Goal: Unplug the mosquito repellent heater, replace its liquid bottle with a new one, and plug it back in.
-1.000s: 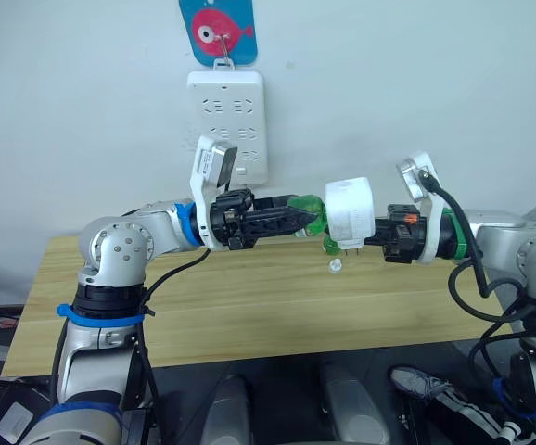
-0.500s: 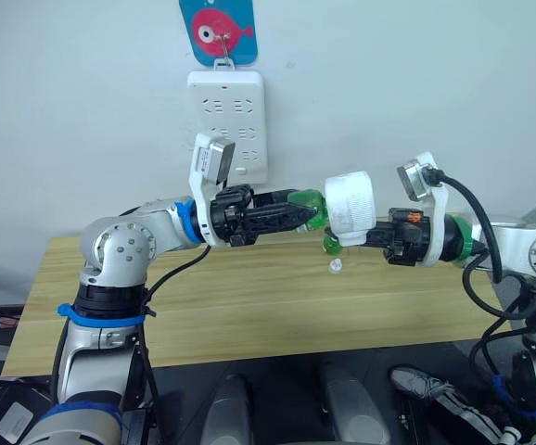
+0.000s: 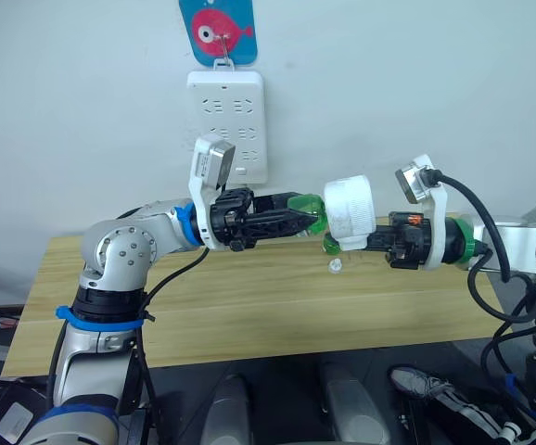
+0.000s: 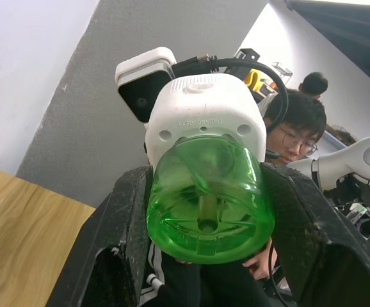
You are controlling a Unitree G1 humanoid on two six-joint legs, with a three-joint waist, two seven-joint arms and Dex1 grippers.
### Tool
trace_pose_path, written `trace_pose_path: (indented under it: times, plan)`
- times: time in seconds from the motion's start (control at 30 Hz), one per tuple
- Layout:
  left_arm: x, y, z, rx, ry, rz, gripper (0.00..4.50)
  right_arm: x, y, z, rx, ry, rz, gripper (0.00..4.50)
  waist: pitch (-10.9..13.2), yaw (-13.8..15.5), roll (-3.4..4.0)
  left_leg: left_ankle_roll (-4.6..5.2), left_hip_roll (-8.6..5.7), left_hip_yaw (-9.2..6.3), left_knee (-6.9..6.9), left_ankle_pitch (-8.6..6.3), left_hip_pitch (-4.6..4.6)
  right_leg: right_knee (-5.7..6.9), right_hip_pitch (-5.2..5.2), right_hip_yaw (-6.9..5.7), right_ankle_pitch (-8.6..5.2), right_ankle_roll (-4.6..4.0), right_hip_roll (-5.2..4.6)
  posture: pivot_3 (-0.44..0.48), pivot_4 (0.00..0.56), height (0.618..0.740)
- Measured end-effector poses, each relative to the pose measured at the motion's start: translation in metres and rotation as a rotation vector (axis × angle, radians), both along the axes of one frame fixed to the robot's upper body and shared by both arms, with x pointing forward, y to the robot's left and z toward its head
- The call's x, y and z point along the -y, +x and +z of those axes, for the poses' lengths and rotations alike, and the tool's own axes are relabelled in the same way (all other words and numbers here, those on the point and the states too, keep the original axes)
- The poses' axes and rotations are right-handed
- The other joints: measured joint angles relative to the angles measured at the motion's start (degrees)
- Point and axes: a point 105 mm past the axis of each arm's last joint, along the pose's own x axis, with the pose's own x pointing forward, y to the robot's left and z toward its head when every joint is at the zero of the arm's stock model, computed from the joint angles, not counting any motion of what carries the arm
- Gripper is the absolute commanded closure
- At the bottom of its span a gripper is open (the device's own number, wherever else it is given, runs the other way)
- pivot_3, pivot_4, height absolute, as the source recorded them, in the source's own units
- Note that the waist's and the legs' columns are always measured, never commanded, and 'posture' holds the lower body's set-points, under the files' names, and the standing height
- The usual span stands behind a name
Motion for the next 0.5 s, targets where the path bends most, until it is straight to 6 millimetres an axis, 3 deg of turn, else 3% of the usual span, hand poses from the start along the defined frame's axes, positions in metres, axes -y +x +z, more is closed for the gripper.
trace_pose_path:
  times: [0.1,0.2,0.5]
  plan:
    - [0.0,0.004,-0.003,-0.007,0.021,0.032,2.22,0.003,0.006,-0.005,0.037,-0.035,-0.048,4.5,0.0,0.01,0.0,0.0,0.0,-0.01,0.0,0.0,0.0,-0.01,0.0,-0.01,0.0,0.0,0.01,-0.18,0.228,0.725]
    - [-0.003,0.011,-0.013,-0.029,0.06,0.095,2.22,0.013,0.017,-0.019,0.089,-0.104,-0.142,3.92,0.0,0.03,0.0,0.0,0.0,0.0,-0.01,0.0,0.0,-0.02,-0.01,0.0,0.0,0.01,0.0,-0.179,0.226,0.725]
    - [-0.009,0.012,-0.02,-0.002,0.1,0.141,2.22,0.039,0.04,-0.039,0.21,-0.259,-0.298,0.72,0.0,0.08,0.0,0.0,0.0,0.02,-0.01,0.0,0.01,-0.03,-0.01,0.02,0.0,0.01,0.0,-0.177,0.226,0.725]
